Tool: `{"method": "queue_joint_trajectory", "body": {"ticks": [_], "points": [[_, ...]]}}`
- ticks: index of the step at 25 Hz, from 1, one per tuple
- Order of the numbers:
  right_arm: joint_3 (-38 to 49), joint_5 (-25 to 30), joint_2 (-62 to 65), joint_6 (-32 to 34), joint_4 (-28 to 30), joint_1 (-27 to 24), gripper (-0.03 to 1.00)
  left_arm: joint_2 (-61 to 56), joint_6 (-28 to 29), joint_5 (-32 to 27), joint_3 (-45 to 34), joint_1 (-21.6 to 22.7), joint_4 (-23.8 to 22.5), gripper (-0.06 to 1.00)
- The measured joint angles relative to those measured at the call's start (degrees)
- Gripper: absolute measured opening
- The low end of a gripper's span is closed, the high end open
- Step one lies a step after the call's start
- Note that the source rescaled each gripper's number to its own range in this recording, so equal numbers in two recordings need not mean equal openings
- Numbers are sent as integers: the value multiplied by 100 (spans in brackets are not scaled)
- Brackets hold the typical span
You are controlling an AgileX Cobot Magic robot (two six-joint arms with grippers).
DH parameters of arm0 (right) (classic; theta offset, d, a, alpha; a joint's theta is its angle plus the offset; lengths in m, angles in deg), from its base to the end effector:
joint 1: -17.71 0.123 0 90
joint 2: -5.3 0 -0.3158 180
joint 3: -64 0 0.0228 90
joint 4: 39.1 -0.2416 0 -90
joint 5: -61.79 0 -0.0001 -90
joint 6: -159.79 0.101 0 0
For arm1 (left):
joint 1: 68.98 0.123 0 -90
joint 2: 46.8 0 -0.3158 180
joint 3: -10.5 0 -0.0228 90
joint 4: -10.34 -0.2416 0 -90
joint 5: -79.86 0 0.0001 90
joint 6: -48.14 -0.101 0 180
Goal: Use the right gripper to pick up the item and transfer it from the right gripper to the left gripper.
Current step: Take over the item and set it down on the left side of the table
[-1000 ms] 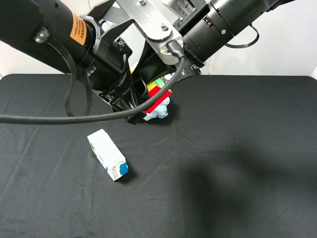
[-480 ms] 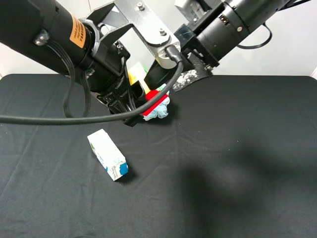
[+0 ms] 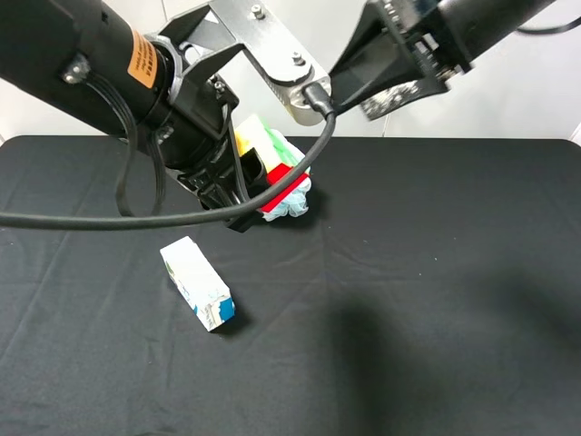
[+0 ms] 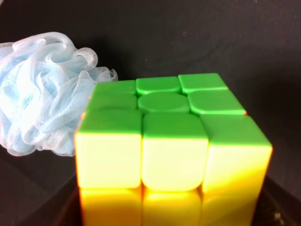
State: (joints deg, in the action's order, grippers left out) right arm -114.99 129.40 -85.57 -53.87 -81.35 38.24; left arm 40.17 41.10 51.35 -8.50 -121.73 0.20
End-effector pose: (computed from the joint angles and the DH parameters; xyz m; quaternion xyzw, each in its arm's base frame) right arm 0.2431 0.1581 0.3832 -0.3506 0.8517 0.3311 0.2053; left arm 0.1848 -0.2289 0.3237 0.5057 0.7687 -0.0861 0.3819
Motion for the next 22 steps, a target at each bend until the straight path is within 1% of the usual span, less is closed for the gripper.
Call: {"method": "queue_joint_trajectory", "body": {"ticks": [3,4,6,7,8,10,14,17,19,22], "points": [[0,34,274,0,429,0,99,4,0,0,0,0,0,0],[0,34,274,0,429,0,99,4,0,-14,0,0,0,0],[0,56,542,0,898,0,99,4,0,-95,0,0,-5,0],[0,56,542,0,898,0,99,4,0,-147,0,0,-12,0],[0,76,677,0,1198,0,99,4,0,-187,0,0,-12,0],[0,157,790,0,1464,0,99,4,0,-300,0,0,-12,0],[62,183,1011,6,1770,0,99,11,0,-431,0,0,-16,0],[351,183,1258,6,1912,0,99,11,-13,-495,0,0,7,0],[611,183,1444,6,2011,0,99,11,-174,-583,0,0,170,0],[1071,189,1788,6,2147,0,99,-8,-732,-678,0,0,749,0]]}}
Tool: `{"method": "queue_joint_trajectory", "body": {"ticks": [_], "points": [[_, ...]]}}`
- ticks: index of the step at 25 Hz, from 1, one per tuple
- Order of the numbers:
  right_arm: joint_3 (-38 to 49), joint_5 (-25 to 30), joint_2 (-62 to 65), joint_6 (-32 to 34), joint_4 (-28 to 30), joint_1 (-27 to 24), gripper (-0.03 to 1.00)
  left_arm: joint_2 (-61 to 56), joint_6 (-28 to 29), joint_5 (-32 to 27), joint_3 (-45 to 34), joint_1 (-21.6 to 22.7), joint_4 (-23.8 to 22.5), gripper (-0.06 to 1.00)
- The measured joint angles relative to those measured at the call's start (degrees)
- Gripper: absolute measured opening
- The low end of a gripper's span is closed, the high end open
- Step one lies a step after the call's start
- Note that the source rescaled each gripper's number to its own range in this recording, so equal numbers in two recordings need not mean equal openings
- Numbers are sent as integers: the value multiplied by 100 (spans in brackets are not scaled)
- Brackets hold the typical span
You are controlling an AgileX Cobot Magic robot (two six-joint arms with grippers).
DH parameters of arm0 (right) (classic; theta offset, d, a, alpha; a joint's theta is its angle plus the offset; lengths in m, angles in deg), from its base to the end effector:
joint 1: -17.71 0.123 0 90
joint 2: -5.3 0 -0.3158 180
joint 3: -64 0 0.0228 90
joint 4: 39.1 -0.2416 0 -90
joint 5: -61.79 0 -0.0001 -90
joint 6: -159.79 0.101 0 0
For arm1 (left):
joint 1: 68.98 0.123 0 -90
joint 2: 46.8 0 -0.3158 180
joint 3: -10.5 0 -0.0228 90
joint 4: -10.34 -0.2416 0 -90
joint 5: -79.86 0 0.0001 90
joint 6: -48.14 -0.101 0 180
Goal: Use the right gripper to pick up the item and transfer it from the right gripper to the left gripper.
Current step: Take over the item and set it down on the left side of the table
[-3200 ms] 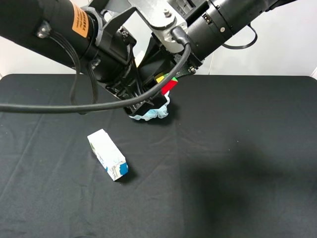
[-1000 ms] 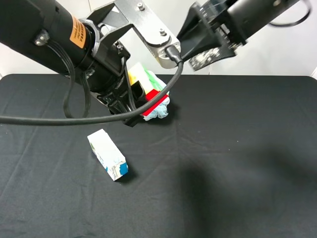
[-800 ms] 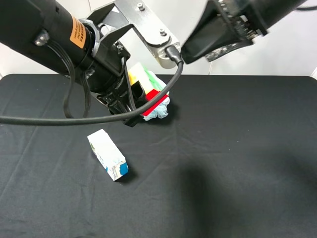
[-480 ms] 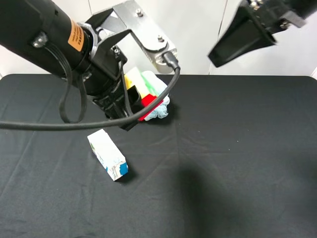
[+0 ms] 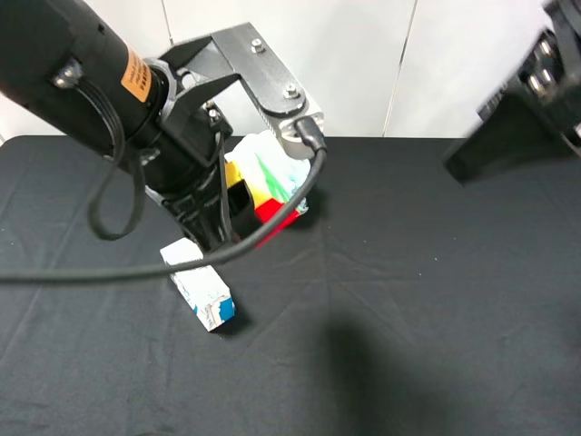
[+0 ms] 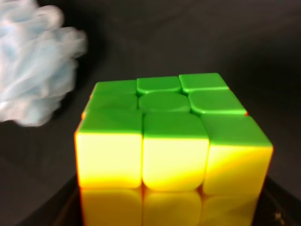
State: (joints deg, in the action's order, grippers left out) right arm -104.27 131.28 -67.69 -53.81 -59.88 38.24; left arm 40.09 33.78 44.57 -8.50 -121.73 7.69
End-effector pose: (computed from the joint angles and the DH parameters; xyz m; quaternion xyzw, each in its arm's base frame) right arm 0.1656 0.0979 0.3851 -0.4150 0.8647 0.1526 0.2384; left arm 0.1745 -0.2250 0.3154 0.5323 0.7784 -0.0914 0.3200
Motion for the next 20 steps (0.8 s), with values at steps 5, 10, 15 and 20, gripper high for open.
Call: {"method": "queue_joint_trajectory", "body": {"ticks": [5,10,15,20], "points": [[787,4,723,16,178,0,99,-66,-1120,-356,0,0,1053,0],[1633,4,1583,314,423,0,99,-66,-1757,-788,0,0,1686,0],[2582,-255,2661,891,545,0,99,-66,-1936,-829,0,6,1925,0],[3443,-829,3933,1281,677,0,99,-66,-1957,-859,0,11,1996,0]]}}
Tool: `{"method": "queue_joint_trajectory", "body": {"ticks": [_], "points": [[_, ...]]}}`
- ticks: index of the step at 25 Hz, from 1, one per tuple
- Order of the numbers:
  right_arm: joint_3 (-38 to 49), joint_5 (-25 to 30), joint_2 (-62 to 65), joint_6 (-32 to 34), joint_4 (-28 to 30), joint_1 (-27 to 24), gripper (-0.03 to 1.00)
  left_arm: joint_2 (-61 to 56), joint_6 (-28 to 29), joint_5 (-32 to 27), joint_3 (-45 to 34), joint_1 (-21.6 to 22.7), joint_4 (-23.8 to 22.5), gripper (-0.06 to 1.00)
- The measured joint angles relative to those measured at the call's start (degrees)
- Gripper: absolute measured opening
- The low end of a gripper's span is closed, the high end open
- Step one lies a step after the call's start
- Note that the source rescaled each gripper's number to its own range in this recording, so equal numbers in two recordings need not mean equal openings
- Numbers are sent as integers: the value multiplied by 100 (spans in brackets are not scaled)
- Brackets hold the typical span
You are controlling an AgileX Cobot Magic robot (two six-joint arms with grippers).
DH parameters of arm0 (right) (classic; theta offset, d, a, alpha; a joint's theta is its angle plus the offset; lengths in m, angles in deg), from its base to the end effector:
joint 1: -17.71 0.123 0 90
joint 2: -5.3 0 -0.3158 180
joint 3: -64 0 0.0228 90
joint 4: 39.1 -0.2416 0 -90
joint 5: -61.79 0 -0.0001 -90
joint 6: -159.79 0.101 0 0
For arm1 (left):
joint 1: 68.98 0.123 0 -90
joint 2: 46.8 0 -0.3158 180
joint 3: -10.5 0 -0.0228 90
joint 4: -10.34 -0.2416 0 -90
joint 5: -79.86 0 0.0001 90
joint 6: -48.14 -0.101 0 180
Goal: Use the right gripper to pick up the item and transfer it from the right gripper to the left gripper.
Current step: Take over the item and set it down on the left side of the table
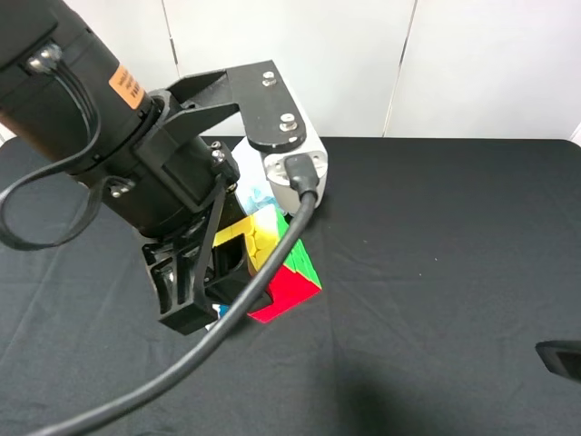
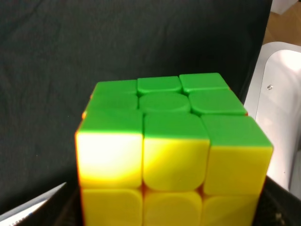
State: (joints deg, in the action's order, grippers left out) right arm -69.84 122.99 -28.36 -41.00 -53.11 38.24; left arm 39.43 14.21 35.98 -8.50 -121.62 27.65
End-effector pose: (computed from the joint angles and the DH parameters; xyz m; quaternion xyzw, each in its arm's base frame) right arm 0.0242 0.0320 0.2872 -0.3117 0.8825 0.1196 0.3314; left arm 0.1478 -0.2280 0.3130 0.5975 0.7463 -0.1705 0.2387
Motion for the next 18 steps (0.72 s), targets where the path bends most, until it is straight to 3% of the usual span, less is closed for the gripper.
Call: {"method": "queue_joint_trajectory", "body": {"ticks": [5,9,18], "points": [[214,-248,1035,263,161,0,99,0,-88,34,0,0,0,0],[218,-93,1518,476,200,0,99,0,-131,321,0,97,17,0],[218,65,1719,516,244,0,99,0,-232,515,0,1069,11,0]]}}
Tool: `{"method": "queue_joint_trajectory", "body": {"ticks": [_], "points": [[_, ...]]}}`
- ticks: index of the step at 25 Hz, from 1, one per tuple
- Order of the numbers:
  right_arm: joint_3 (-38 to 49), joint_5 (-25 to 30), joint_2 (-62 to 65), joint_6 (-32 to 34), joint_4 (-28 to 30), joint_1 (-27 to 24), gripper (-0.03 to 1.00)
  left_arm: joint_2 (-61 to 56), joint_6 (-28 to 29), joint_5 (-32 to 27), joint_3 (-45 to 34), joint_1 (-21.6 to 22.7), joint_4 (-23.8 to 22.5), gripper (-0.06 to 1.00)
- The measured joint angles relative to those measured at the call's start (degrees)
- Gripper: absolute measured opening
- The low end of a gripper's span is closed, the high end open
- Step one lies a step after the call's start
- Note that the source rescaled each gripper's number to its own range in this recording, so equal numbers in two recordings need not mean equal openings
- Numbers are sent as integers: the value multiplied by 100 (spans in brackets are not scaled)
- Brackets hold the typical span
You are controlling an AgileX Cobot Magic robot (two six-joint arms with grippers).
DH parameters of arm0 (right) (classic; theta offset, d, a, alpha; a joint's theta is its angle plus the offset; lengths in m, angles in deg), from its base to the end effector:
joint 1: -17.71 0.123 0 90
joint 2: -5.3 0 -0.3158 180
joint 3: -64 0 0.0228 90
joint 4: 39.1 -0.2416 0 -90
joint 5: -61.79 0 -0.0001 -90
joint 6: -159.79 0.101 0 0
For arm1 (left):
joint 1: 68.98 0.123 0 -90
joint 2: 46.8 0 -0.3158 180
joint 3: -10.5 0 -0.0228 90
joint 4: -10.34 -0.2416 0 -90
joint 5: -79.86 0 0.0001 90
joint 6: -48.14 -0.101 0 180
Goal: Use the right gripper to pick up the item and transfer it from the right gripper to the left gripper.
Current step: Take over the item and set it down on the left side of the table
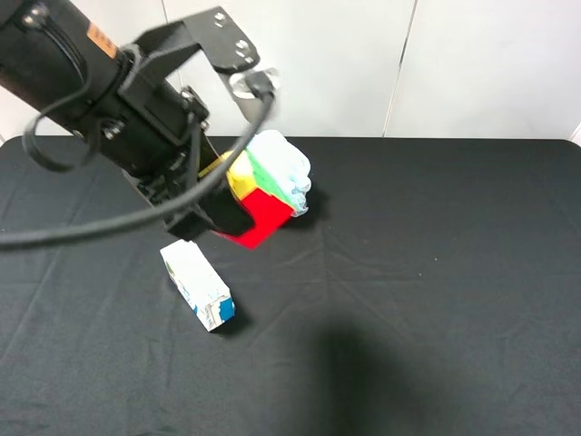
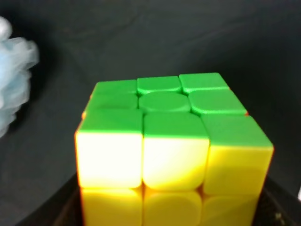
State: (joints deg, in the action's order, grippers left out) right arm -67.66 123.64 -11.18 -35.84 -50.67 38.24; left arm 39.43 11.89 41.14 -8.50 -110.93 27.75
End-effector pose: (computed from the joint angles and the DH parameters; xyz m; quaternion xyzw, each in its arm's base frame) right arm -0.0191 0.0119 0.2773 -0.2734 0.8460 0.1198 0.4418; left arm 0.1944 -0.2002 0.3177 0.5284 0.7818 -0.1416 0.2992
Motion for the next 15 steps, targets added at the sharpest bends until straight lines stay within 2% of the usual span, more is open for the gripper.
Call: {"method": "queue_joint_trajectory", "body": {"ticks": [4,5,11,15], "points": [[109,-131,0,14,2,0,99,0,-251,5,0,454,207,0],[116,-139,0,20,14,0,99,0,-463,5,0,685,443,0],[116,-153,0,59,24,0,99,0,-1091,12,0,1435,1171,0],[116,-153,0,64,24,0,99,0,-1253,12,0,1957,1308,0]]}}
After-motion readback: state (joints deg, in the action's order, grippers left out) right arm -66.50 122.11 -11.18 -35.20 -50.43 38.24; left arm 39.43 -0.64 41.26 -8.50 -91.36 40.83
